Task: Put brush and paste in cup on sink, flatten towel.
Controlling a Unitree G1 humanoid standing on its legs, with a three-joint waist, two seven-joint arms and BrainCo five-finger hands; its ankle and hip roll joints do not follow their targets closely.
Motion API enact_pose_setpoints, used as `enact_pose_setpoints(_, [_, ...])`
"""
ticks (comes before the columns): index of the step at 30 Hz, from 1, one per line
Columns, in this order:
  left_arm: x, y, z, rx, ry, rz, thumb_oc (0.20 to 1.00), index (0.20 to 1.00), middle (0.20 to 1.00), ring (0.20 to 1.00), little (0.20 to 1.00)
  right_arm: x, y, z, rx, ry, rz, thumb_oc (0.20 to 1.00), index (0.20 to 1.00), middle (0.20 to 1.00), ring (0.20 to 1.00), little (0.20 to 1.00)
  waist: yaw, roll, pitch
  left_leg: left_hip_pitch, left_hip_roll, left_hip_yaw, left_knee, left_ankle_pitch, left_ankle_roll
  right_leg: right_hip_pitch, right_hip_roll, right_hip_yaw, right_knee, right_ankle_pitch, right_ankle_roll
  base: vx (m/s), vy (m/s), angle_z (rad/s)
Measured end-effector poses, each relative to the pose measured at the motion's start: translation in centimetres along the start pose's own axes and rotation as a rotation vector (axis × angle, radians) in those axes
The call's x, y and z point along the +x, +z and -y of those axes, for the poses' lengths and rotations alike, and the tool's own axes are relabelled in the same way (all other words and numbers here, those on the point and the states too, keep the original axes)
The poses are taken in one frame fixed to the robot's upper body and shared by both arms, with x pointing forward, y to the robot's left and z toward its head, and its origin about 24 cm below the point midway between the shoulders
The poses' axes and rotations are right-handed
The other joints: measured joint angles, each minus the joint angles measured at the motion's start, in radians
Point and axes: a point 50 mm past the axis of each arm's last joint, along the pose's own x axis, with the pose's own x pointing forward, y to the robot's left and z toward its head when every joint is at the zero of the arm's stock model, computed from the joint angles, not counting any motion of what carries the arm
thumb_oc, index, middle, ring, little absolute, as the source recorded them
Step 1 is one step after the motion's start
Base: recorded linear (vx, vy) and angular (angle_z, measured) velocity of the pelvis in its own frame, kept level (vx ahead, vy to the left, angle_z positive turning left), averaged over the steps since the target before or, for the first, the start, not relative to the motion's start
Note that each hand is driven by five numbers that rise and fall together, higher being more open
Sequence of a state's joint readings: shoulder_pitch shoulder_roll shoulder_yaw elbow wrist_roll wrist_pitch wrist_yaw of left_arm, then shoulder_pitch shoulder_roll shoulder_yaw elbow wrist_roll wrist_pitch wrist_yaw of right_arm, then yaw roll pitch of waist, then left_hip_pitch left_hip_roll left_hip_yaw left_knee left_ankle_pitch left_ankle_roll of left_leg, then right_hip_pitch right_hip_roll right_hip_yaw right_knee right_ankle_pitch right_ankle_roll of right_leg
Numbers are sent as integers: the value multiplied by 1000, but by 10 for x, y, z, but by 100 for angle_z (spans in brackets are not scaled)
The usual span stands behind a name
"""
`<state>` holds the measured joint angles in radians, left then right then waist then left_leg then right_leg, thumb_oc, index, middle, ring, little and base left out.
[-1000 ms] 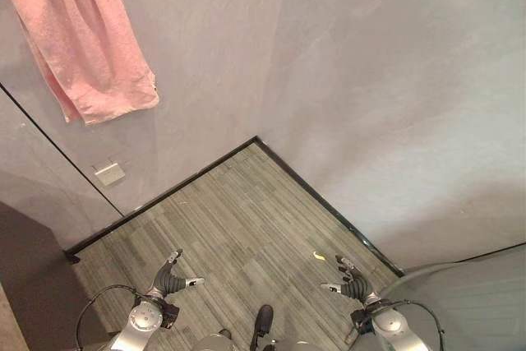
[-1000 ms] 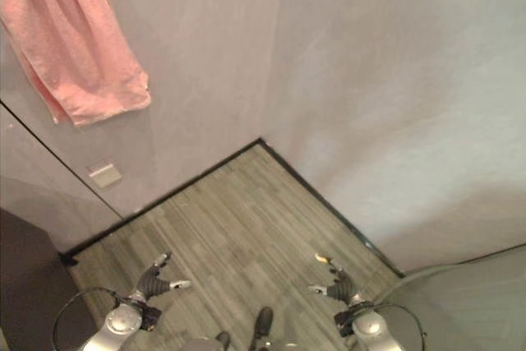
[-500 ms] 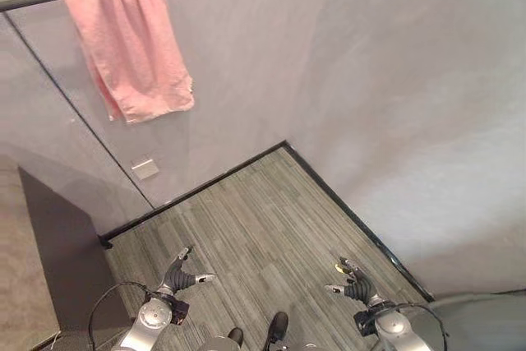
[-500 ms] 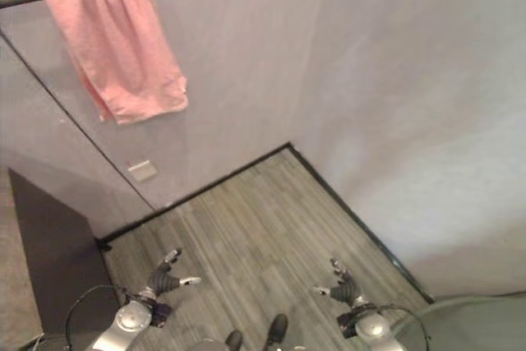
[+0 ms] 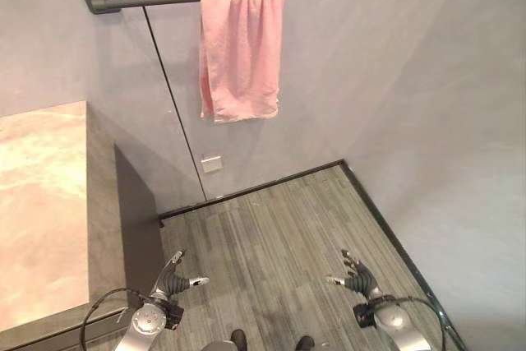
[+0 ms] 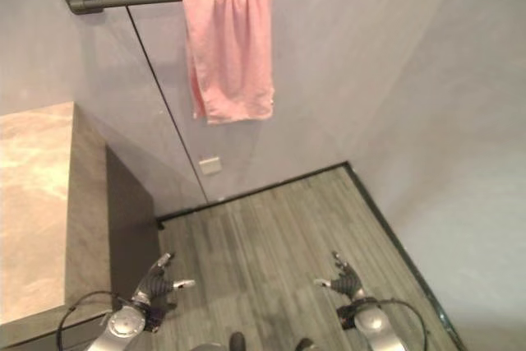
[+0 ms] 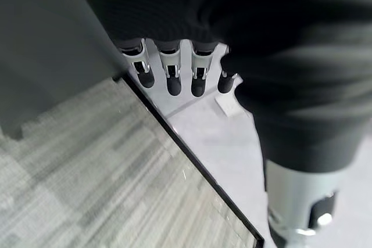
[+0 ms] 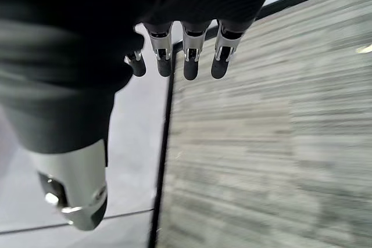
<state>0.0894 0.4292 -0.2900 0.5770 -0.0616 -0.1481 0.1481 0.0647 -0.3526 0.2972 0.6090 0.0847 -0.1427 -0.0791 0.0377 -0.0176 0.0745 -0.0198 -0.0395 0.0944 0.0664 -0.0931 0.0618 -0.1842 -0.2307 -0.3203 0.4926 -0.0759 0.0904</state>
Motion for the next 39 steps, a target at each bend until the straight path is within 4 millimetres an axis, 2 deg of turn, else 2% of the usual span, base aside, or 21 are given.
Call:
enact_pose_setpoints(1, [2,2,0,6,-1,6,1000,1000,1000,1000,1000,-1,3,-1,4,3,16,1000,1000,1000,1000,1000,-22,18,-2,7,10,-68,-9,-15,14,-44,73,154,76,-48,32,223,3,141])
enact_pose_setpoints(2, [3,4,-6,23,8,14,1000,1000,1000,1000,1000,1,7,-8,14,32,30,1000,1000,1000,1000,1000,-45,-18,1,28,1,-98,-23,-13,15,-103,198,363,75,-98,48,139,-28,110])
enact_pose_setpoints(4, [0,-6,-2,19,2,-25,1000,1000,1000,1000,1000,0,8,-7,20,33,40,1000,1000,1000,1000,1000,-32,-32,-8,37,-4,-91,-27,-42,26,-184,186,260,-35,-74,12,210,-50,23])
enact_pose_setpoints(5, [0,-9,1,10,-2,-42,1000,1000,1000,1000,1000,0,7,-6,25,31,40,1000,1000,1000,1000,1000,-39,-25,-2,35,-4,-113,-15,-65,36,-215,196,254,-120,-42,15,322,-101,12])
enact_pose_setpoints(7, [0,-13,6,5,-9,-67,1000,1000,1000,1000,1000,-6,-3,-8,30,36,6,1000,1000,1000,1000,1000,-60,-24,6,40,13,-164,4,-95,30,-273,231,323,-254,21,33,250,-119,63])
enact_pose_setpoints(9, [0,-15,6,5,-9,-77,1000,1000,1000,1000,1000,-17,-21,-13,33,46,-57,1000,1000,1000,1000,1000,-88,-38,8,73,28,-231,-1,-107,-18,-243,230,344,-331,71,46,96,-72,113])
enact_pose_setpoints(10, [-2,-17,6,7,-9,-78,1000,1000,1000,1000,1000,-25,-34,-18,31,64,-103,1000,1000,1000,1000,1000,-85,-57,-4,113,27,-251,-15,-117,-34,-203,220,312,-320,77,35,108,-74,101])
enact_pose_setpoints(11, [-4,-19,6,9,-11,-85,1000,1000,1000,1000,1000,-29,-42,-19,29,71,-133,1000,1000,1000,1000,1000,-73,-84,-18,145,23,-254,-12,-134,-63,-185,227,316,-328,214,-41,159,-107,47])
enact_pose_setpoints(12, [-7,-23,10,8,-20,-99,1000,1000,1000,1000,1000,-25,-42,-17,23,63,-139,1000,1000,1000,1000,1000,-61,-68,-23,146,49,-243,5,-146,-80,-179,250,310,-325,195,-81,139,-95,3])
enact_pose_setpoints(16, [-2,-14,17,5,-43,-71,1000,1000,1000,1000,1000,-5,-14,6,-39,27,-51,1000,1000,1000,1000,1000,-57,-45,-30,66,93,-222,90,-148,-91,-121,305,287,-465,229,-132,161,-106,2])
enact_pose_setpoints(18, [3,-5,17,-2,-42,-41,1000,1000,1000,1000,1000,-4,-12,11,-53,18,-44,1000,1000,1000,1000,1000,-57,-44,-28,55,83,-222,66,-135,-101,-89,312,268,-498,226,-140,138,-74,27])
enact_pose_setpoints(21, [9,5,15,1,-34,-6,1000,1000,1000,1000,1000,-4,-12,10,-55,24,-41,1000,1000,1000,1000,1000,-57,-37,-29,68,107,-230,33,-128,-112,-61,336,230,-521,215,-139,77,-30,29])
enact_pose_setpoints(25, [11,7,16,4,-39,-1,1000,1000,1000,1000,1000,-3,-11,10,-57,23,-39,1000,1000,1000,1000,1000,-56,-29,-25,63,113,-251,39,-123,-120,-53,335,215,-520,204,-145,70,23,16])
enact_pose_setpoints(27, [14,8,16,14,-42,-5,1000,1000,1000,1000,1000,-6,-16,9,-53,25,-56,1000,1000,1000,1000,1000,-70,-27,-23,43,111,-249,54,-113,-138,-33,309,172,-542,203,-144,39,93,88])
enact_pose_setpoints(28, [20,18,18,30,-56,27,1000,1000,1000,1000,1000,-8,-19,9,-52,24,-66,1000,1000,1000,1000,1000,-81,-45,-9,-28,79,-195,95,-113,-143,-25,261,144,-577,212,-151,202,230,133])
enact_pose_setpoints(29, [23,25,16,31,-50,48,1000,1000,1000,1000,1000,-5,-13,9,-55,25,-47,1000,1000,1000,1000,1000,-78,-71,22,-75,23,-182,56,-103,-120,-38,215,144,-572,226,-127,186,198,105])
enact_pose_setpoints(33, [15,8,16,41,-53,-2,1000,1000,1000,1000,1000,10,8,8,-73,24,14,1000,1000,1000,1000,1000,-57,-79,40,-136,-26,-138,12,-32,-64,-55,193,229,-553,213,-68,171,245,-40])
enact_pose_setpoints(35, [10,1,17,35,-52,-26,1000,1000,1000,1000,1000,10,9,5,-80,30,20,1000,1000,1000,1000,1000,-42,-55,37,-124,2,-100,3,-1,-13,-64,209,254,-501,147,7,107,184,-87])
enact_pose_setpoints(36, [8,-1,18,33,-56,-29,1000,1000,1000,1000,1000,7,1,4,-71,29,-10,1000,1000,1000,1000,1000,-58,-24,34,-119,35,-65,2,18,19,-91,214,225,-359,116,-21,125,251,-50])
enact_pose_setpoints(37, [9,0,14,42,-50,-21,1000,1000,1000,1000,1000,-3,-16,0,-62,38,-64,1000,1000,1000,1000,1000,-61,-27,21,-110,29,-48,-2,28,13,-111,186,233,-173,24,-1,139,285,-32])
enact_pose_setpoints(39, [8,-3,5,69,-35,-35,1000,1000,1000,1000,1000,-9,-24,-8,-41,48,-87,1000,1000,1000,1000,1000,-70,-70,-5,-99,-8,-24,3,23,23,-57,145,260,-179,7,20,138,302,-31])
